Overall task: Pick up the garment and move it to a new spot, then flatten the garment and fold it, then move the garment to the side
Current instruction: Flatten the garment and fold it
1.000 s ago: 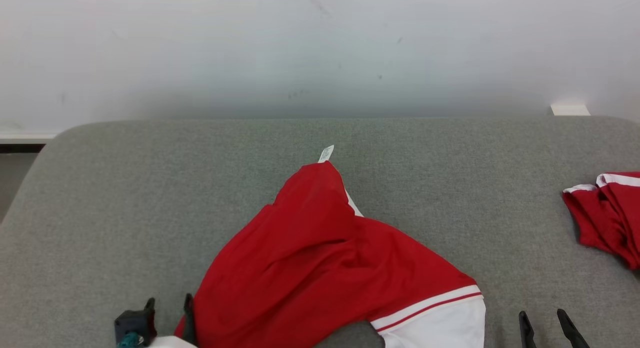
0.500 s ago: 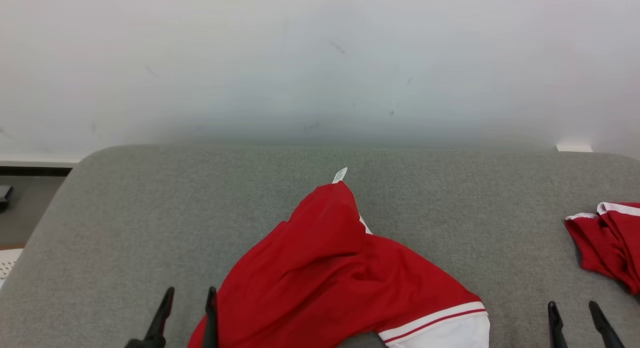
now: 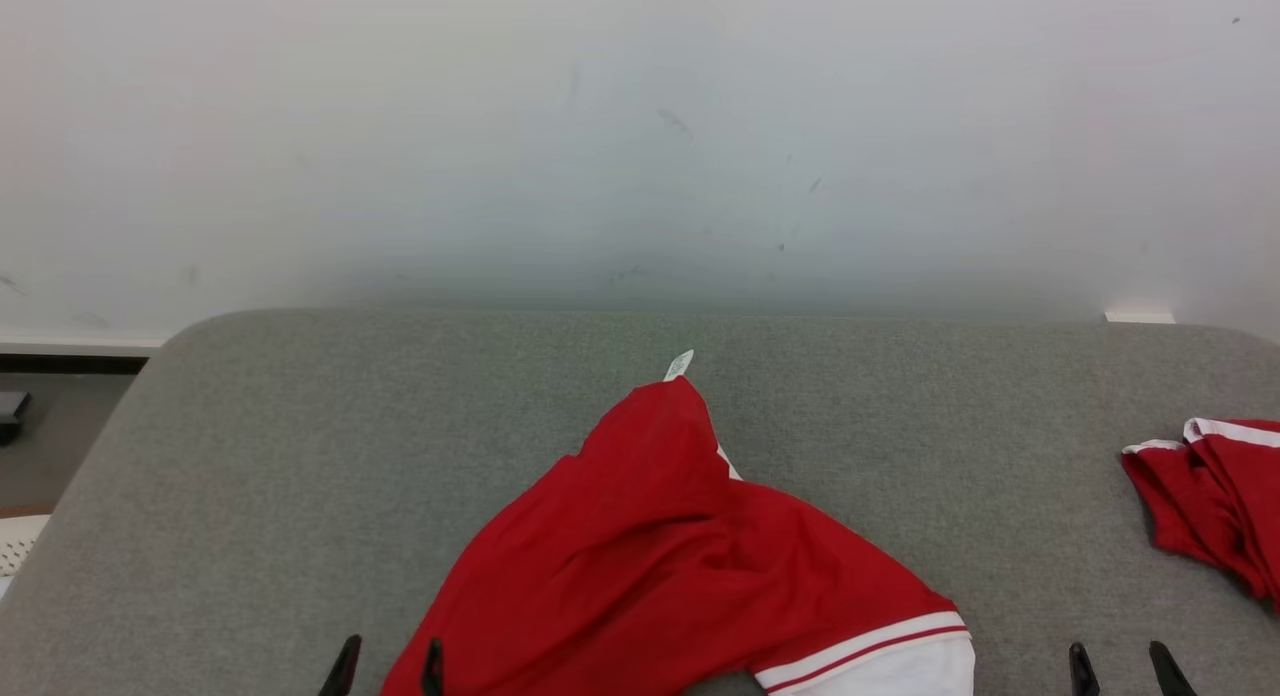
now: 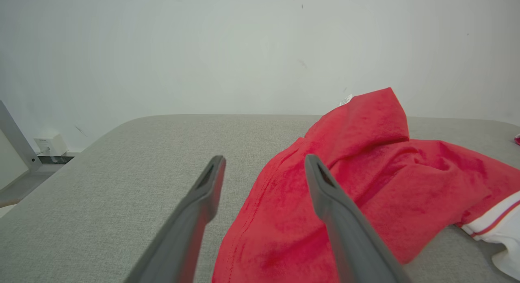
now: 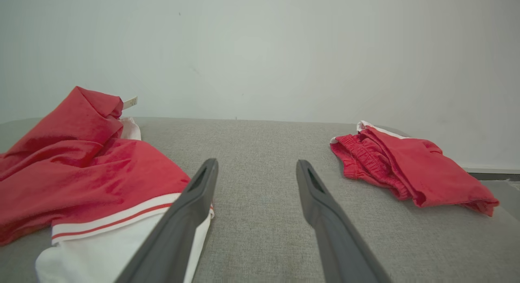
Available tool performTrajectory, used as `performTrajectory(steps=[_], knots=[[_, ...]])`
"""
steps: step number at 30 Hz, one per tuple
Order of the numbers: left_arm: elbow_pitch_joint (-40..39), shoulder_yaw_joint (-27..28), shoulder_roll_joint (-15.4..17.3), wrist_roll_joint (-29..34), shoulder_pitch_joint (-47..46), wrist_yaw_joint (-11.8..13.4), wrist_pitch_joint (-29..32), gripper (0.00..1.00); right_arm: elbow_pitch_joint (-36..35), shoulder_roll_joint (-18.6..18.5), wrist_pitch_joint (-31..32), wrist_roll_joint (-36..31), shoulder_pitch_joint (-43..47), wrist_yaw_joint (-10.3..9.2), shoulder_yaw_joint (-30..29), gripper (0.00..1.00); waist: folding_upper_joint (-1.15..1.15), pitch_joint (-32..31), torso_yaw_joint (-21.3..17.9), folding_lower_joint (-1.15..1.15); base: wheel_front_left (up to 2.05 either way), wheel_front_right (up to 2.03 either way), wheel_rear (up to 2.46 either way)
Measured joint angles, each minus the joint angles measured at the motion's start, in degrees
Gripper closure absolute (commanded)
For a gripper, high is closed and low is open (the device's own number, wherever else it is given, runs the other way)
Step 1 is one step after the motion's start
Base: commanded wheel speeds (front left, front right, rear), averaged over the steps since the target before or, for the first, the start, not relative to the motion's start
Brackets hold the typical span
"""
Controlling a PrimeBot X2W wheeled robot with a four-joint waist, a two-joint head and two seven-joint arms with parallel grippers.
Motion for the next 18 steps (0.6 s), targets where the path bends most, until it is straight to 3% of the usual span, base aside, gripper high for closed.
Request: performTrajectory(steps=[13,18], knots=[[4.9,3.11,-1.1,1.87,1.02,-2.85,-0.01,0.0,-0.51,0.03,0.0,0.65,-0.28,0.0,1.72,0.0,0.0,0.27,-0.36,0.0,0.0,0.0,0.0],[13.59,2.38,0.03,2.03,0.74,-4.21,0.13,0.0,5.92,-3.04,0.01,2.01,-0.03,0.0,9.22,0.0,0.0,0.71,0.55,0.0,0.0,0.0,0.0]])
